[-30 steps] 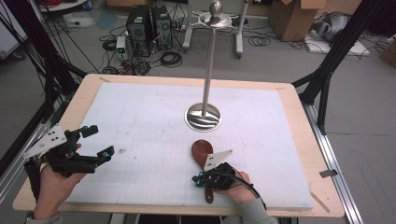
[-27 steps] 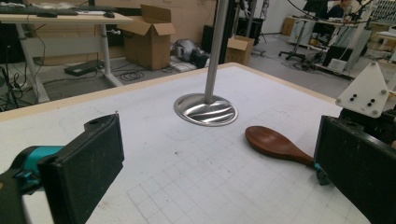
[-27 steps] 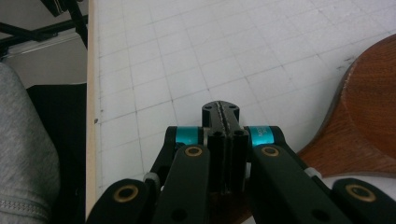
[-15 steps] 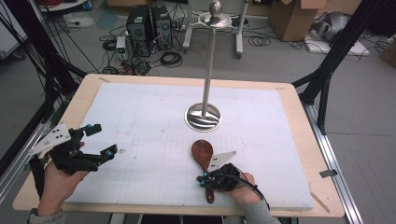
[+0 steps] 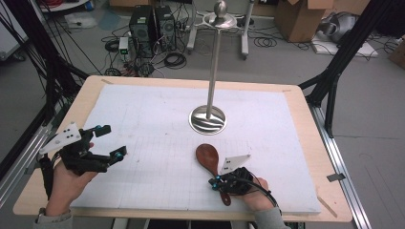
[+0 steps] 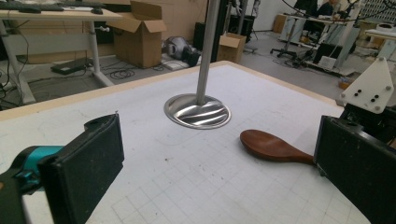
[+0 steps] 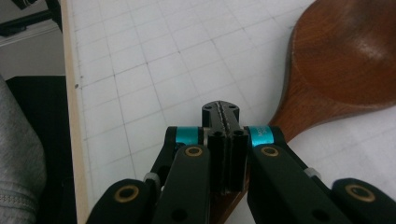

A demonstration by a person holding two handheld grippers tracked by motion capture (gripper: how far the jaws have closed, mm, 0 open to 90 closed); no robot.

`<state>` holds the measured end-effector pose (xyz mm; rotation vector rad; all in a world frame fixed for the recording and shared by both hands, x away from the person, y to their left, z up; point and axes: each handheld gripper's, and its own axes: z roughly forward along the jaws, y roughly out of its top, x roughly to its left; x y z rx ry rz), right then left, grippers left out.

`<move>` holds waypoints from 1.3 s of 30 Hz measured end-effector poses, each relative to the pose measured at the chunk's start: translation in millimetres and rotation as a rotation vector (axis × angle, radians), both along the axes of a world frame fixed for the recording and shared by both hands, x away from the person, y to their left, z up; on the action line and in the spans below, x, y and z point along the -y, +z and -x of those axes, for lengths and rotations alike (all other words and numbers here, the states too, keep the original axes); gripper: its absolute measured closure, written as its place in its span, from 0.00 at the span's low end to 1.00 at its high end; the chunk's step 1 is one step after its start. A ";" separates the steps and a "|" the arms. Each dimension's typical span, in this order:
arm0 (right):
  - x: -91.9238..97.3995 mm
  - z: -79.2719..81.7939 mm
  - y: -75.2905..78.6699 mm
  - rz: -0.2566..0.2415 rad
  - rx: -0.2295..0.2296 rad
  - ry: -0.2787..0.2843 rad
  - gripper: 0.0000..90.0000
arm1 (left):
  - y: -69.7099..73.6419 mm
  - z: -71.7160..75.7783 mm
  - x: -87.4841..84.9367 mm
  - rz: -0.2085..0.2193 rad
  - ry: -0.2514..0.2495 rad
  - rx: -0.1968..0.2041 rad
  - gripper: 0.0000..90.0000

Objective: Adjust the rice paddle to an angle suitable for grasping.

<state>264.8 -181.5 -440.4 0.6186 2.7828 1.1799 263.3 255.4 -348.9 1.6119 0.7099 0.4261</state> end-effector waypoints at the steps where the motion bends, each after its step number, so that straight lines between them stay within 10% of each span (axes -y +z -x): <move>1: 2.6 -0.3 -0.3 -0.003 0.004 -0.009 1.00 | -0.3 -0.5 1.1 0.002 -0.002 0.000 0.02; 39: 54.7 -16.7 -3.0 -0.039 -0.004 -0.237 1.00 | -4.6 -1.2 1.9 -0.009 -0.012 -0.015 0.02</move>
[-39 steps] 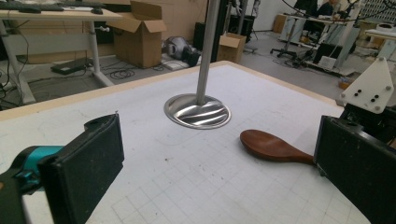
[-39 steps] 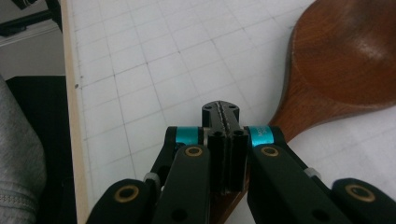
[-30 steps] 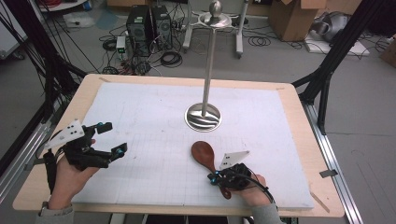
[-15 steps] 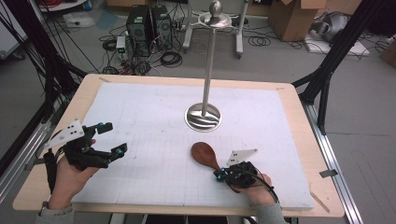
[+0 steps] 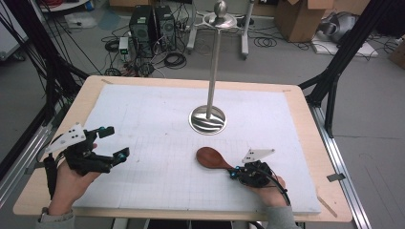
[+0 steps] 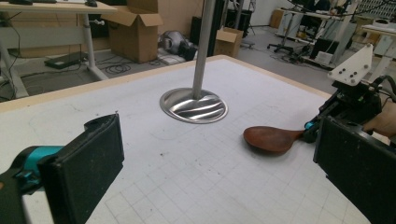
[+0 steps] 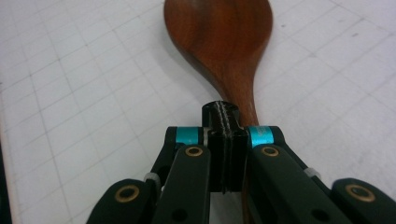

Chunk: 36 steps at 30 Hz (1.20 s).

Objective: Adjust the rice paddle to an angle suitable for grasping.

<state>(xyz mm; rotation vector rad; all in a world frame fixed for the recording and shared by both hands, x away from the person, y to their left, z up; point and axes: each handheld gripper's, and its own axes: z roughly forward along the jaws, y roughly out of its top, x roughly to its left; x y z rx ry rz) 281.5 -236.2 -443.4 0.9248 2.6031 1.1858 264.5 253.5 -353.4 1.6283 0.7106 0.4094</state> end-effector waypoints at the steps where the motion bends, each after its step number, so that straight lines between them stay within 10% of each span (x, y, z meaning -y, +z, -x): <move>1: 0.0 0.0 0.0 0.000 0.000 0.000 1.00 | 0.0 0.0 0.0 0.000 0.000 0.000 0.02; 21: 18.2 -7.9 0.2 -0.003 0.005 -0.096 1.00 | -2.0 3.4 -6.0 -0.001 0.014 -0.007 0.02; 36: 0.1 -28.5 19.3 -0.100 0.044 -0.160 1.00 | -7.2 12.9 -14.1 -0.017 0.038 -0.022 0.02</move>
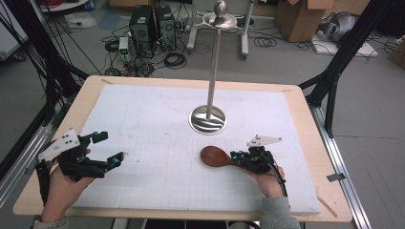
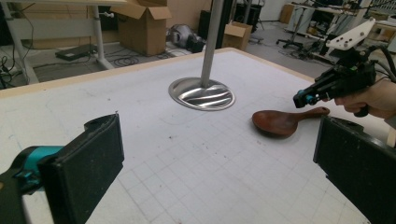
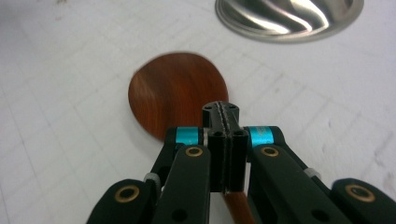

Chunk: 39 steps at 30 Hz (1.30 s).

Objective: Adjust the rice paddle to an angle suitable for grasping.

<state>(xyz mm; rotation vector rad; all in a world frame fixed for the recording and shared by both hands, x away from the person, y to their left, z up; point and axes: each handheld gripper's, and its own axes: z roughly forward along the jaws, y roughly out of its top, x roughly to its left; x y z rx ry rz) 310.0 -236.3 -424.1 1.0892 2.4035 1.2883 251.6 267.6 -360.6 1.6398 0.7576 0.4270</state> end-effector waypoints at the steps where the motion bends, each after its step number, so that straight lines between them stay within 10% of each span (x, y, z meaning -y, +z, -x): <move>1: -6.5 -4.1 1.5 0.006 0.006 0.001 1.00 | -0.2 1.0 -1.3 -0.001 0.003 0.000 0.02; 39: -92.4 -78.1 -1.0 0.135 -0.091 0.027 1.00 | -5.3 18.7 -17.2 0.002 0.038 -0.015 0.02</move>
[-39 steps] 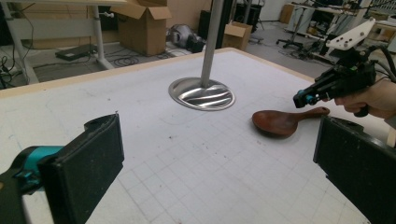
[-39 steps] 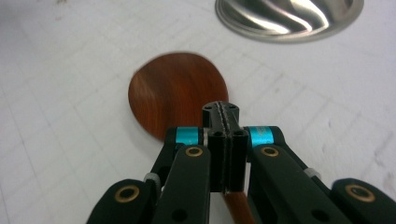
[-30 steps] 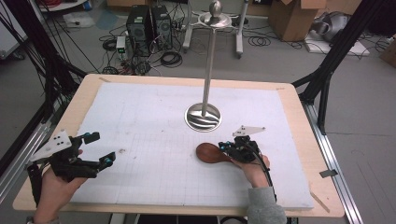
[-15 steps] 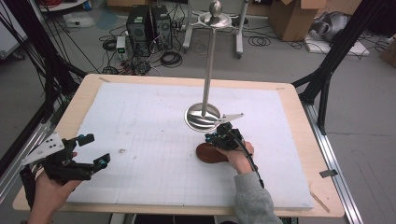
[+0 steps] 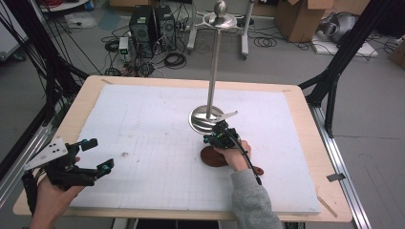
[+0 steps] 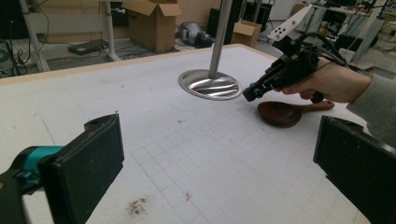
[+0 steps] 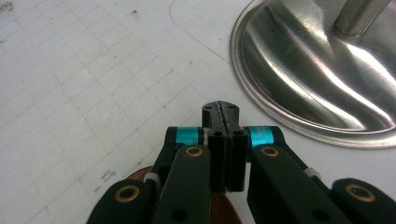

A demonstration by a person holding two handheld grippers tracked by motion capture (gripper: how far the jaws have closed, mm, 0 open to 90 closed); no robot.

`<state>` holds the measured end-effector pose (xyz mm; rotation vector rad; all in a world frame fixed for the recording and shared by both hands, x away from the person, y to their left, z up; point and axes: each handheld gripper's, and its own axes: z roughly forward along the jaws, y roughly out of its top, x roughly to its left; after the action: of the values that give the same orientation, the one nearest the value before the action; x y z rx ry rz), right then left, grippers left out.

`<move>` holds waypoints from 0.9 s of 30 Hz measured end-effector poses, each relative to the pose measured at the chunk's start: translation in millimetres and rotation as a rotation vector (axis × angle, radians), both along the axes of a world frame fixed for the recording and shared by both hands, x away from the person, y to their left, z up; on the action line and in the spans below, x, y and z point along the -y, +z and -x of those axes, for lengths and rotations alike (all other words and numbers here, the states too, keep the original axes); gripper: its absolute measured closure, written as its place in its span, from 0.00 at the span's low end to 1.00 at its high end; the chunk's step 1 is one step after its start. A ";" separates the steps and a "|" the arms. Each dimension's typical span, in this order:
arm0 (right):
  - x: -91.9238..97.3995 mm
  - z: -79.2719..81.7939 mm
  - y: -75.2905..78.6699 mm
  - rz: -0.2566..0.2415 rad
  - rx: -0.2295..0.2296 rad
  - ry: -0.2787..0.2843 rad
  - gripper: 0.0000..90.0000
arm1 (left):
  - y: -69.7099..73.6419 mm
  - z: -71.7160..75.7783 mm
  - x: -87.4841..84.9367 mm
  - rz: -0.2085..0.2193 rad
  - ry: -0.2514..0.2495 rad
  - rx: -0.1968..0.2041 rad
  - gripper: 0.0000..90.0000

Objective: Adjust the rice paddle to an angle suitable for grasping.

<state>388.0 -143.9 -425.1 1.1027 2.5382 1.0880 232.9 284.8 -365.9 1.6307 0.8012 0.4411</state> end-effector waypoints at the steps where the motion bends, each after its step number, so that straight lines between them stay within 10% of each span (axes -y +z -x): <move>1: 0.0 0.0 0.0 0.000 0.000 0.000 1.00 | 0.0 0.2 -0.2 -0.001 0.000 0.000 0.02; 27: -0.4 -0.4 -8.0 0.046 -0.039 0.005 1.00 | -2.0 -0.4 1.3 -0.015 -0.003 -0.005 0.02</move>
<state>388.5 -143.4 -433.1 1.1177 2.5837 1.0140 233.3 283.5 -367.9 1.6471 0.8007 0.4424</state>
